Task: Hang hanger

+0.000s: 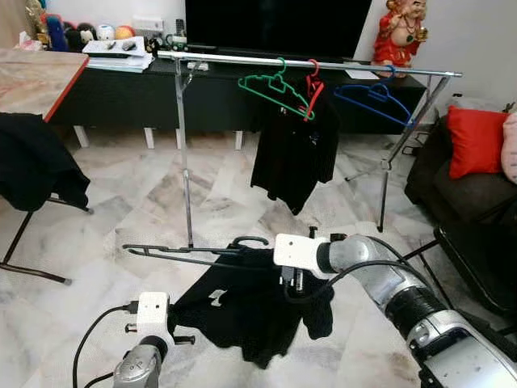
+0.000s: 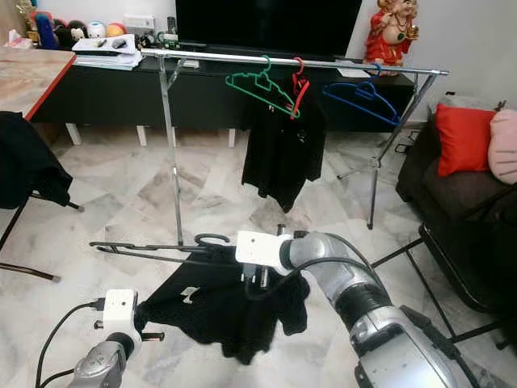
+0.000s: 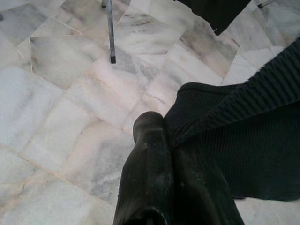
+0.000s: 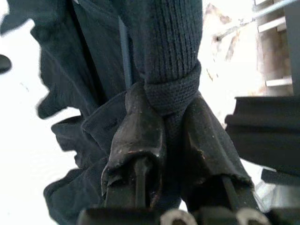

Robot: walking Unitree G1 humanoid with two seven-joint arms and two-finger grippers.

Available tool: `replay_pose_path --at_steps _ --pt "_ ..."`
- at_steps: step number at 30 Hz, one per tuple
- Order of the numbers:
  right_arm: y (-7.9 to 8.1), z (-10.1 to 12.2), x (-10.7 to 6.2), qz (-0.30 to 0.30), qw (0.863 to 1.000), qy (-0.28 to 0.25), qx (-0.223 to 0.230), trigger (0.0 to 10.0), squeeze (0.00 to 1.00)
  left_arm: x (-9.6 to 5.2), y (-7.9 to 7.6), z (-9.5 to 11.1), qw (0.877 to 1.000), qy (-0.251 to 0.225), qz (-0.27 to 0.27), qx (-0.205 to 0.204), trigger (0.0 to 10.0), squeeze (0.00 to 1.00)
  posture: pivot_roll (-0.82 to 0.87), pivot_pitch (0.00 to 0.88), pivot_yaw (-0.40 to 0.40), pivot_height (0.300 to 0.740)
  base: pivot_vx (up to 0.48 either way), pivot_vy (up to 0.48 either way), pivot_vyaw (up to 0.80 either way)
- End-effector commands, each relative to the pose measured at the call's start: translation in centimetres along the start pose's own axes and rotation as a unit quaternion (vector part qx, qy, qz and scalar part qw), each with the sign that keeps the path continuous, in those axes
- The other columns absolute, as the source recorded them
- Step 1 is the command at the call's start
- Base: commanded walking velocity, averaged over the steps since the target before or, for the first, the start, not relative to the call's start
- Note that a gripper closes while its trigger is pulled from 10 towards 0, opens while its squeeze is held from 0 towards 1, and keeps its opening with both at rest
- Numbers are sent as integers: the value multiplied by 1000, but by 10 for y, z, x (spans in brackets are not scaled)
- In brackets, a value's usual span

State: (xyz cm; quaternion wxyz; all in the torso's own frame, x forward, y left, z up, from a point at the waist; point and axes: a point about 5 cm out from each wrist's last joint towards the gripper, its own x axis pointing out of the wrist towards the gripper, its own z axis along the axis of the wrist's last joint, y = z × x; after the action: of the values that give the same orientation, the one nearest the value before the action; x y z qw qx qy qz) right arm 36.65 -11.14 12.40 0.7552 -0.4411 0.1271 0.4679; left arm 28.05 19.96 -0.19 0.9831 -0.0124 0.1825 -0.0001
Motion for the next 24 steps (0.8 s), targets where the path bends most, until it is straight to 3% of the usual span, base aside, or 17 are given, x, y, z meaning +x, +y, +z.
replay_pose_path --at_steps 1,9,11,13,16,21,24 --pt "-15 -25 -20 -39 998 57 -8 0 0 -8 13 -15 999 33 21 0 0 0 44 85 -131 740 0 0 0" --pt "-19 -45 -33 -44 996 79 11 0 0 -9 17 -14 999 34 20 5 0 0 47 92 -127 740 0 0 0" --pt "-18 -41 -33 -46 996 27 67 0 0 -10 18 -15 999 35 20 7 0 0 50 92 -122 740 0 0 0" --pt "-18 -39 -33 -43 996 15 75 0 0 -10 18 -15 999 35 20 7 0 0 50 92 -122 740 0 0 0" --pt "-12 -34 -33 -2 993 -54 102 0 0 -10 18 -15 999 35 18 9 0 0 49 92 -118 740 0 0 0" --pt "-9 -39 -34 1 992 -51 118 0 0 -10 18 -15 999 35 16 10 0 0 48 91 -115 740 0 0 0" --pt "1 -51 -40 46 994 -22 99 0 0 -10 18 -15 999 36 16 12 0 0 51 88 -111 740 0 0 0"
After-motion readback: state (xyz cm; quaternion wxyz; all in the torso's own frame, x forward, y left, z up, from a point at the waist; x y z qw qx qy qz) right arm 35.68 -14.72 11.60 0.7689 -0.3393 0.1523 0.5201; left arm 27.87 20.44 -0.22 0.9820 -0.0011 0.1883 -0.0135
